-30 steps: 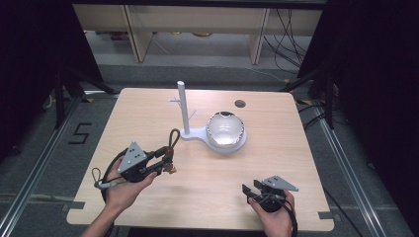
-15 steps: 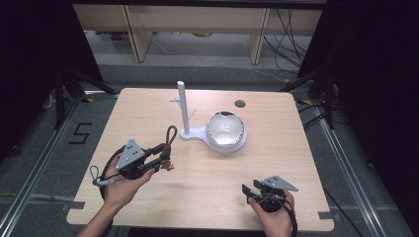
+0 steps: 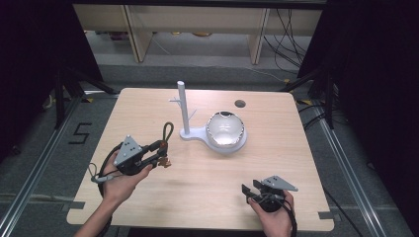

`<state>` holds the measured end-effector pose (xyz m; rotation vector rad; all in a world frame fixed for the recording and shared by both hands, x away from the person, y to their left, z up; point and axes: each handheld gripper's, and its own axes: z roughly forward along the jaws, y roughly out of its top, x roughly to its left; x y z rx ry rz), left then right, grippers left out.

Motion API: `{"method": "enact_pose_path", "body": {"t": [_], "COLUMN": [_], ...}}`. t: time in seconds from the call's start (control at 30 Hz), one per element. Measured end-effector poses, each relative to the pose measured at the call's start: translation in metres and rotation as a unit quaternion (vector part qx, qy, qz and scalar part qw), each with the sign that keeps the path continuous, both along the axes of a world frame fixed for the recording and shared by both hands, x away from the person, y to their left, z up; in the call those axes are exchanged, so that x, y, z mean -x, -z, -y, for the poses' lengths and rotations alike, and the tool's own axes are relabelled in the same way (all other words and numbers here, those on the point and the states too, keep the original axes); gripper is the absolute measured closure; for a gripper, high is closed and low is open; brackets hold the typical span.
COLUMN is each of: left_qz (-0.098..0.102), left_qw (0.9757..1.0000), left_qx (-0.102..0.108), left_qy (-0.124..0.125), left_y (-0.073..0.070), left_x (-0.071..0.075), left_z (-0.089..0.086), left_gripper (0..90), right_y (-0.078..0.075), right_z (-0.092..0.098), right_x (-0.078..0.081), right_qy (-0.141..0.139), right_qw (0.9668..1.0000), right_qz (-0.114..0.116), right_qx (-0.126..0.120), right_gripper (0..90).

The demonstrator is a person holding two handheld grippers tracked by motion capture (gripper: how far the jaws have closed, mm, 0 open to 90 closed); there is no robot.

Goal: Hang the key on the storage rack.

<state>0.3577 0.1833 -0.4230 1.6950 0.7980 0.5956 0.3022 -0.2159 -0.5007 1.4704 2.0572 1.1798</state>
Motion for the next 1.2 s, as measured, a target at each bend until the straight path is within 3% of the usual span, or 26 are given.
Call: {"method": "enact_pose_path", "body": {"t": [0.67,1.2], "left_qz": [0.001,-0.012], "left_qw": [0.9999,0.9994], "left_qx": [0.003,0.004], "left_qy": [-0.011,-0.031], "left_y": [0.0,0.0], "left_x": [-0.013,-0.031], "left_z": [-0.003,-0.006], "left_gripper": [68.9,68.8], "right_y": [0.001,0.0], "right_z": [0.0,0.0], "right_x": [-0.001,0.0], "right_qy": [-0.005,-0.003], "right_qw": [0.9999,1.0], "right_qz": [0.006,0.001], "right_qx": [-0.01,-0.005], "right_gripper": [50.1,50.1]}}
